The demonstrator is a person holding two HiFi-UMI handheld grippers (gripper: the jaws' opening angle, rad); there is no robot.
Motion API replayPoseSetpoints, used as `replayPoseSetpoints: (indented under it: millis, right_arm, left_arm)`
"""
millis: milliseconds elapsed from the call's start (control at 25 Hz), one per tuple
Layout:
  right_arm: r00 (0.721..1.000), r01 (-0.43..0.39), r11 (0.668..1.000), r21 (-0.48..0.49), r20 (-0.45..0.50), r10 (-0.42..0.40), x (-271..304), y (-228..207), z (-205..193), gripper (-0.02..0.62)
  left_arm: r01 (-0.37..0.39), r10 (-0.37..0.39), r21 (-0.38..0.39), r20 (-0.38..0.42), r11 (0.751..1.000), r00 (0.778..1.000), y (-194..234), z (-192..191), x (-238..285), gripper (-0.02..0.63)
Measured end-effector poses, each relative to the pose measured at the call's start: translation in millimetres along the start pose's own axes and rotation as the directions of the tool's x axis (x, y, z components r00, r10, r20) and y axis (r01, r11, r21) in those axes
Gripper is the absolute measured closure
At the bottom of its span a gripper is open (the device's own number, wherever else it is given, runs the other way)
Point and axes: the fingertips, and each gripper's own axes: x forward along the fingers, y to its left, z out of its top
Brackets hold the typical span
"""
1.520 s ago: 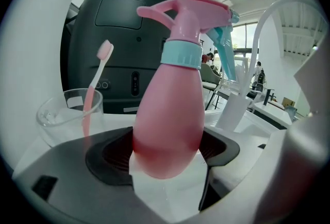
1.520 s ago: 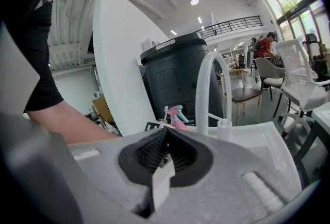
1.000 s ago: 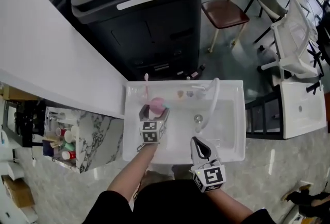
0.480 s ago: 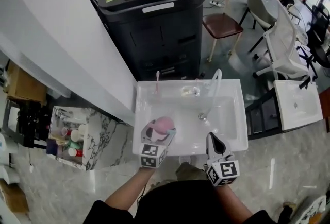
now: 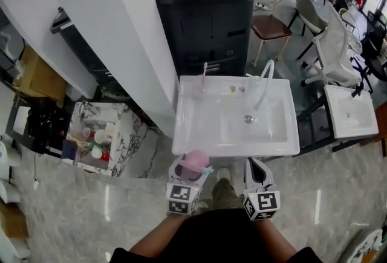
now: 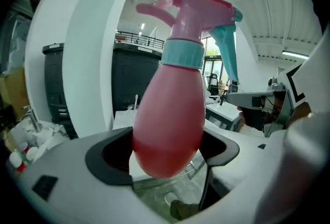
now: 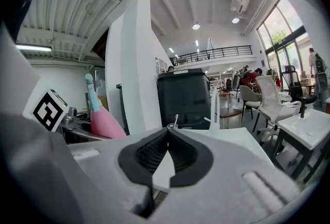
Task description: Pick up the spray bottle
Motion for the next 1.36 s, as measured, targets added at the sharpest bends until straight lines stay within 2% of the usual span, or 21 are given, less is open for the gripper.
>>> replayPoseSetpoints:
  millis: [200,440,640,960,1160,1360]
  right_arm:
    - [1.000,-0.019,0.999,-0.041,-0.013,0.018,-25.8,42.6,-13.7,0.597]
    - [1.000,-0.019,0.999,-0.045,0.012,0.020,-43.9,60.0,-10.8,0.597]
    - [1.000,-0.008,0.999,-0.039,0.000,0.008,-34.9,59.4,-3.3,0.597]
    - [0.999,-0.031,0.999,-0.040,0.020,0.032,-27.5,71.0,6.7,0.597]
    - [0.999,0.014,0.999,-0.049,0.040,-0.012,-28.0,62.2,8.5,0.597]
    - [0.999,0.019,0.998,-0.064,0.050,-0.016,-26.9,68.3,2.7,0.598]
  left_arm:
    - [-0.074,0.076,-0.052,0.034,0.996,0.997,7.1,-17.2,-53.5,0.212]
    - [-0.070,0.071,-0.027,0.035,0.997,0.997,1.1,-24.5,-80.2,0.212]
    - [-0.073,0.074,-0.025,0.054,0.997,0.996,6.1,-11.6,-83.0,0.212]
    - [-0.078,0.079,-0.012,0.066,0.997,0.995,10.5,-12.8,-83.0,0.212]
    - [-0.063,0.065,-0.022,0.061,0.998,0.996,9.5,-12.9,-76.6,0.212]
    - [-0.053,0.053,-0.010,0.065,0.999,0.996,11.5,-19.8,-73.3,0.212]
